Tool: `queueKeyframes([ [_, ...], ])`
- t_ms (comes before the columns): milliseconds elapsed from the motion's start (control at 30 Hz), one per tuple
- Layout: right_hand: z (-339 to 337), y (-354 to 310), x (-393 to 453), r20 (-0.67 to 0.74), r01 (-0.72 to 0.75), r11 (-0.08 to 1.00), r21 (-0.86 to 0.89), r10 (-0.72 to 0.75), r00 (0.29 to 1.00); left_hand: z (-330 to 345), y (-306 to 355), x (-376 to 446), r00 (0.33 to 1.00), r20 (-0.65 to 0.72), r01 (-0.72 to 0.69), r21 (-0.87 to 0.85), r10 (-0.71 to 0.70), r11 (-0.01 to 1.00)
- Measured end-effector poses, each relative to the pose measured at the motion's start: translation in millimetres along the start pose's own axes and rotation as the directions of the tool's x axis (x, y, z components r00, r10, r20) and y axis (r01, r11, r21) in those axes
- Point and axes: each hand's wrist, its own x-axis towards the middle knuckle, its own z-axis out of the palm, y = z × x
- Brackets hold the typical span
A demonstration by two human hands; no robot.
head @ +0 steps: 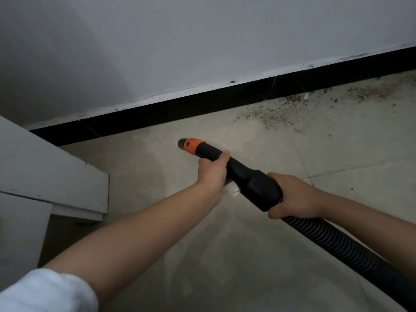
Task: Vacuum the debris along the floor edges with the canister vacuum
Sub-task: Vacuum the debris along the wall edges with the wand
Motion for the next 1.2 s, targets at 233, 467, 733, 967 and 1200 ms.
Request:
queueKeyframes([
  [233,-10.3,19.1,-20.2,0.007,0.001,0.998,-0.066,-0.001,1.000,28.2,-20.6,-3.5,0.998,-0.058,0.030,0.062,-0.027,0.998],
  [467,-25.5,29.2,-35.8,0.019,0.009,0.990,-0.141,-0.007,1.000,46.7,-29.9,-12.2,0.998,-0.059,0.023,0.044,-0.021,0.999],
  [733,-26.0,32.9,-35.9,0.067,-0.012,0.990,-0.140,0.022,0.997,53.0,-34.3,-11.9,0.995,-0.093,0.044,0.081,-0.037,0.996],
  [967,-12.2,19.9,-14.7,0.022,-0.009,0.995,-0.101,0.011,1.000,38.3,-23.2,-0.3,0.994,-0.110,-0.006,0.111,0.018,0.994],
  [1200,0.7,-1.4,13.9,-0.074,0.022,1.000,0.013,-0.021,0.997,29.4,-1.1,18.2,0.964,-0.183,-0.150,0.228,0.194,0.962],
])
